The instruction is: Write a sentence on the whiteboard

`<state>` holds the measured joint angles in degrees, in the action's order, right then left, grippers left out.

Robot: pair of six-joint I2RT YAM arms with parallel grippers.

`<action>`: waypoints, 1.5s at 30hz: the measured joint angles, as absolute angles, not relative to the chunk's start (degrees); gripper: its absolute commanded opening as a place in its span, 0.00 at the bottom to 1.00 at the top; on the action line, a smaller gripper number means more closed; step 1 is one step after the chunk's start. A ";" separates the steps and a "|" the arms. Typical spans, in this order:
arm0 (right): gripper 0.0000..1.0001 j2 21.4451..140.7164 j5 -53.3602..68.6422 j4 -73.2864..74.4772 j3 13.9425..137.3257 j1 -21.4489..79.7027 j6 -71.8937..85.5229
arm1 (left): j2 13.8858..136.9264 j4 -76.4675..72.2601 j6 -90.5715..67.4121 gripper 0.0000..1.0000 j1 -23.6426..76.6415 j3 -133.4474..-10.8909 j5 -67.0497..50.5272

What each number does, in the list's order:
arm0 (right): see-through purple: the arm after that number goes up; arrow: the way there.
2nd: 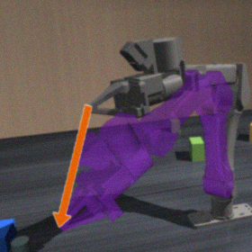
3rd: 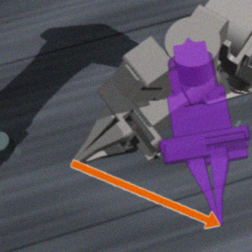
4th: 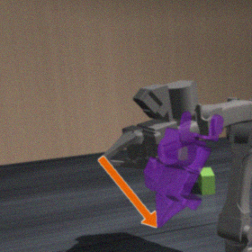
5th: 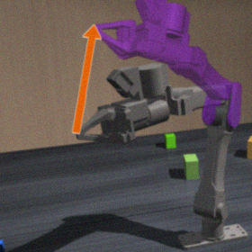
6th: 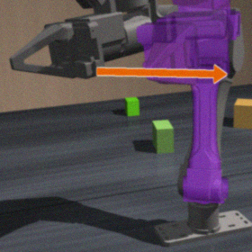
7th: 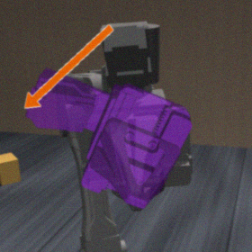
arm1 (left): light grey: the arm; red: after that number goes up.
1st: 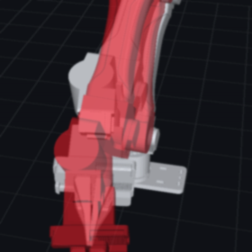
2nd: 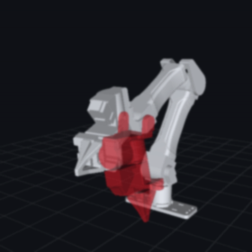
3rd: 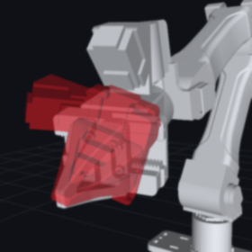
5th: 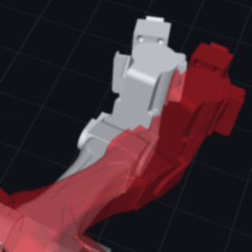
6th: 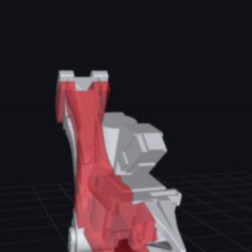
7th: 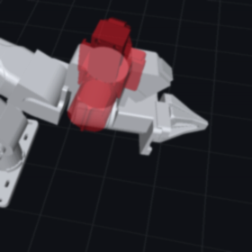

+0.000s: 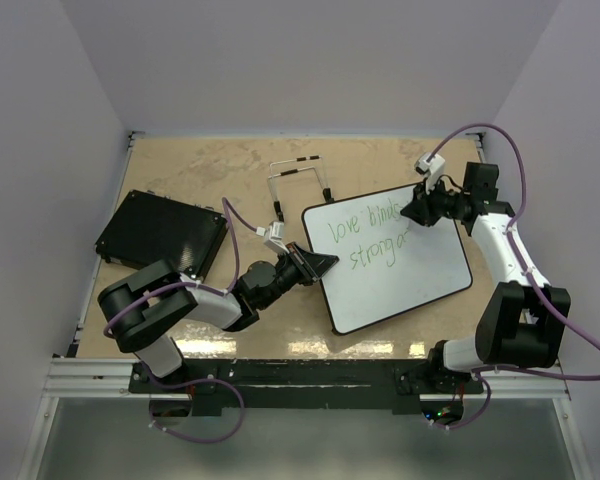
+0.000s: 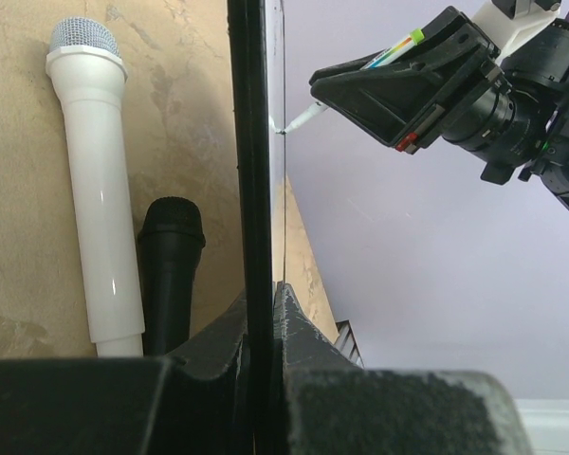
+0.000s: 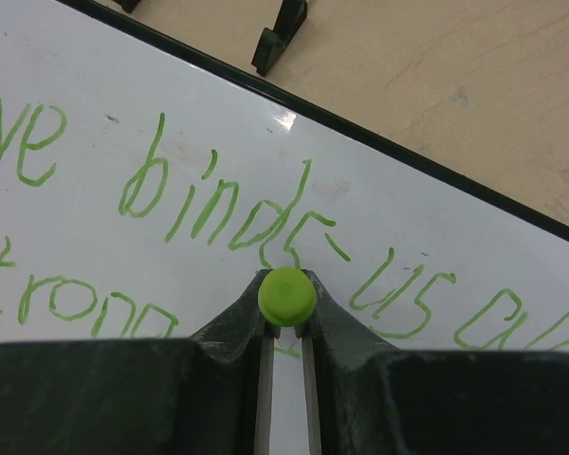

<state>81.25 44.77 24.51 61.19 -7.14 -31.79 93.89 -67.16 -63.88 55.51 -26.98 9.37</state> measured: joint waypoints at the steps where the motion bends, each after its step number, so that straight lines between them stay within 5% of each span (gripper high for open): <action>1: 0.00 81.25 44.77 24.34 61.19 -7.14 -31.62 | 93.95 -67.22 -63.88 0.00 55.51 -26.98 9.34; 45: 0.00 81.36 43.72 33.41 64.34 -9.54 -37.67 | 93.97 -67.88 -64.05 0.00 55.13 -26.35 9.32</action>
<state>81.36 43.72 33.41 64.34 -9.54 -37.67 93.97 -67.88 -64.05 55.13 -26.35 9.32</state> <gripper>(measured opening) 0.166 0.087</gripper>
